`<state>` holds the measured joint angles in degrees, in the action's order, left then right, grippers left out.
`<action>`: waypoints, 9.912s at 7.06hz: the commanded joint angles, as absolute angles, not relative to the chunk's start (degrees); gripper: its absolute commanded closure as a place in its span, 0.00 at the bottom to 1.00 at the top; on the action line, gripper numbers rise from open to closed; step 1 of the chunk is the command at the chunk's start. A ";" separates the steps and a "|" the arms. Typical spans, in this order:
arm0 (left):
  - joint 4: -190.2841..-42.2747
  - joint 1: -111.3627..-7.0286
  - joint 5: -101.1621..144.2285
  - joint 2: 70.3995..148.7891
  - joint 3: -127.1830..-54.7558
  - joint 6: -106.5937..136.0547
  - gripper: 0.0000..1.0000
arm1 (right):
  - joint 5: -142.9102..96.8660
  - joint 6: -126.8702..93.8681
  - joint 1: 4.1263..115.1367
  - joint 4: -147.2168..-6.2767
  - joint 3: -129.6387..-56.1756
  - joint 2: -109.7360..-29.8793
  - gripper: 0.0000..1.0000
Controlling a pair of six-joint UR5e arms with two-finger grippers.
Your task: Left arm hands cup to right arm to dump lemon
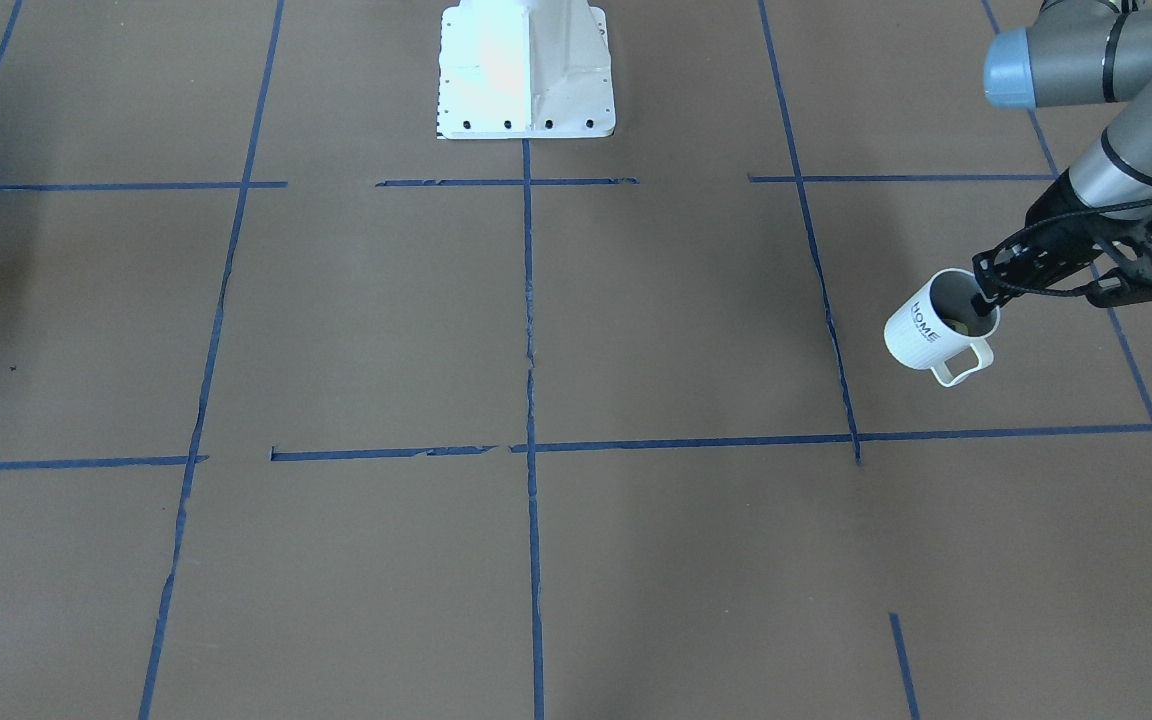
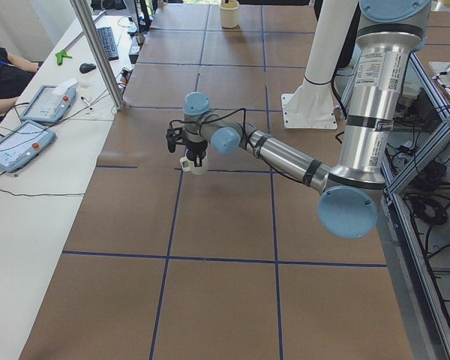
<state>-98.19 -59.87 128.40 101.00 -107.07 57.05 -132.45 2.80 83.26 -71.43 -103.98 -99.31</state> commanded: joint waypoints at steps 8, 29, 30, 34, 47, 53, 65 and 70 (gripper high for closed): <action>-87.27 -49.58 130.87 129.09 -97.31 85.39 1.00 | -113.92 -19.35 47.62 -30.48 -91.50 -71.38 0.01; -90.79 -39.29 125.51 139.13 -97.38 104.06 1.00 | -77.96 -22.94 24.17 -17.05 -91.67 -65.04 0.00; -90.88 -39.29 125.51 139.04 -97.47 103.98 1.00 | -77.96 -22.94 24.17 -17.05 -91.67 -65.13 0.01; -92.45 -39.37 125.95 138.52 -98.08 102.49 0.00 | -76.74 -22.85 24.17 -17.05 -91.67 -65.13 0.71; -88.86 -54.21 123.57 107.51 -107.92 42.63 0.00 | -77.08 -39.02 40.86 -18.91 -106.85 -97.15 0.97; -88.86 -53.88 123.66 107.40 -108.02 45.88 0.00 | -82.35 -44.11 46.83 27.22 -86.40 -116.90 0.94; -88.86 -53.70 123.57 108.19 -108.02 46.14 0.00 | -81.65 -118.77 54.56 57.83 -64.69 -109.95 0.97; -88.86 -53.70 123.57 108.46 -108.37 46.14 0.00 | -80.17 -148.56 62.04 57.83 -62.32 -107.40 0.95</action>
